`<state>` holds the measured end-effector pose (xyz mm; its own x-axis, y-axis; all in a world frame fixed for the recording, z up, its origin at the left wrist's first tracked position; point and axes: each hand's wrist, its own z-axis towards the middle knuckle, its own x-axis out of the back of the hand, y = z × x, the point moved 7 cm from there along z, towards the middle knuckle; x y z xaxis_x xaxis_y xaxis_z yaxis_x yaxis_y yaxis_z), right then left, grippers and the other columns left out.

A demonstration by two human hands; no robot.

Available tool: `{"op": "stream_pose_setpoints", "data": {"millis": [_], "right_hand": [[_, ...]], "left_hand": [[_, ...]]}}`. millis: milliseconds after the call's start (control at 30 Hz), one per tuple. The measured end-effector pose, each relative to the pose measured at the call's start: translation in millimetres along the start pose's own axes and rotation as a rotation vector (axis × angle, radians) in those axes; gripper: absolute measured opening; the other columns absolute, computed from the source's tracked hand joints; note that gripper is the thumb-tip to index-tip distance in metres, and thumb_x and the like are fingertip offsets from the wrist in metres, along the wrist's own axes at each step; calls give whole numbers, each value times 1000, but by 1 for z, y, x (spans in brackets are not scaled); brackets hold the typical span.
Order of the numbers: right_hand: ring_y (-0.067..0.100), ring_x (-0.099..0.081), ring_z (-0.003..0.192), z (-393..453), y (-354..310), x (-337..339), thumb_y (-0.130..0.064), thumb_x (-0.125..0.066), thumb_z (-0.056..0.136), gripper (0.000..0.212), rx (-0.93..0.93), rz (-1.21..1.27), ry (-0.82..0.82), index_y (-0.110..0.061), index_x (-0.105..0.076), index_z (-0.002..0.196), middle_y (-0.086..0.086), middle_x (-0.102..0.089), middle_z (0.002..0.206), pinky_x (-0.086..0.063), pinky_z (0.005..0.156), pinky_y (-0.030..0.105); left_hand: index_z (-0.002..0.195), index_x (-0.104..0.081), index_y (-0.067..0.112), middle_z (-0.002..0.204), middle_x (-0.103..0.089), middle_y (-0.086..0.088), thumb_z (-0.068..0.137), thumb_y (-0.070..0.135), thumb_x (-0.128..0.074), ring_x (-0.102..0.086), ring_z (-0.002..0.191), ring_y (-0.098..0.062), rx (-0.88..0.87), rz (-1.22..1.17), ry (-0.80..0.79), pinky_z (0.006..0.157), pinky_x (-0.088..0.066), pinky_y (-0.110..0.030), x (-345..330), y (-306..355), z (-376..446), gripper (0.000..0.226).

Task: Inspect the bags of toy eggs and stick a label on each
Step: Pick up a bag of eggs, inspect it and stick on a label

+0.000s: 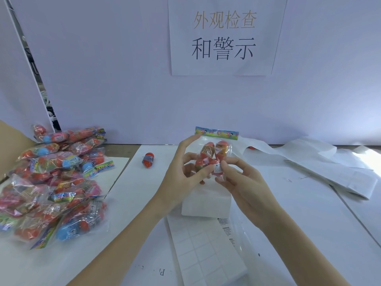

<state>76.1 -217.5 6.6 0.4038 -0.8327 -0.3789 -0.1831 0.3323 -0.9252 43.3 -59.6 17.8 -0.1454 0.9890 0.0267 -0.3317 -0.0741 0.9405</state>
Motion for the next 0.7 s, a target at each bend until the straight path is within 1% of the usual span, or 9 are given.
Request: {"op": "stream_pose_setpoints", "data": {"millis": [67, 133, 233, 300, 400, 467, 533, 600, 700], "right_hand": [[14, -68, 80, 2, 1, 3, -8, -64, 100, 8, -16, 64, 30, -3, -71, 101, 14, -75, 101, -54, 91, 29], [16, -69, 83, 2, 2, 6, -5, -64, 99, 12, -51, 157, 54, -4, -76, 95, 14, -76, 102, -58, 82, 24], [18, -65, 87, 0, 3, 7, -7, -64, 101, 18, -48, 168, 91, -10, -78, 89, 11, -75, 101, -59, 77, 22], [18, -67, 89, -1, 0, 8, -10, -60, 104, 17, 13, 7, 128, -11, -77, 99, 11, -76, 103, -60, 80, 26], [16, -71, 95, -4, -5, 1, -31, -60, 105, 24, 75, -198, 136, -18, -72, 121, 5, -79, 107, -60, 89, 32], [14, -69, 94, -6, -6, -7, -52, -63, 96, 42, 84, -236, 76, -21, -67, 124, 0, -78, 106, -56, 97, 35], [13, -68, 95, -7, -6, -13, -58, -65, 88, 55, 92, -256, 28, -15, -61, 122, 4, -76, 104, -52, 102, 38], [15, -71, 100, -8, -7, -13, -56, -70, 84, 59, 103, -250, 48, -13, -59, 122, 9, -76, 106, -53, 103, 39], [22, -75, 102, -7, -9, -5, -52, -76, 78, 62, 120, -200, 126, -12, -61, 123, 10, -78, 105, -57, 101, 43]], "left_hand": [[147, -43, 51, 109, -72, -10, 86, 37, -83, -73, 93, -23, 45, -111, 7, 88, -59, -32, 0, -3, 1, 74], [148, -45, 41, 114, -75, -8, 87, 37, -82, -75, 96, -26, 124, -257, 51, 95, -58, -33, 4, -8, 2, 72], [135, -64, 20, 117, -77, -12, 90, 26, -78, -77, 94, -32, 176, -308, 82, 97, -57, -38, 8, -10, 2, 48], [114, -79, 24, 110, -79, -8, 94, 21, -75, -78, 92, -29, 144, -192, 95, 88, -58, -29, 9, -7, 0, 20], [99, -83, 31, 98, -79, 2, 94, 16, -77, -78, 82, -21, -11, 17, 156, 77, -57, -20, 11, 4, -1, 18], [101, -82, 29, 96, -72, 3, 89, 14, -81, -73, 78, -18, -187, 219, 170, 75, -56, -24, 9, 15, -3, 19], [106, -80, 28, 94, -65, 3, 87, 20, -83, -64, 77, -18, -335, 403, 141, 72, -51, -23, 3, 24, -7, 21], [110, -79, 28, 92, -61, 5, 86, 27, -84, -59, 79, -19, -376, 421, 76, 70, -50, -24, -5, 28, -9, 25], [119, -76, 24, 94, -63, 7, 85, 26, -87, -62, 85, -21, -356, 400, -3, 71, -53, -29, -14, 26, -11, 36]]}}
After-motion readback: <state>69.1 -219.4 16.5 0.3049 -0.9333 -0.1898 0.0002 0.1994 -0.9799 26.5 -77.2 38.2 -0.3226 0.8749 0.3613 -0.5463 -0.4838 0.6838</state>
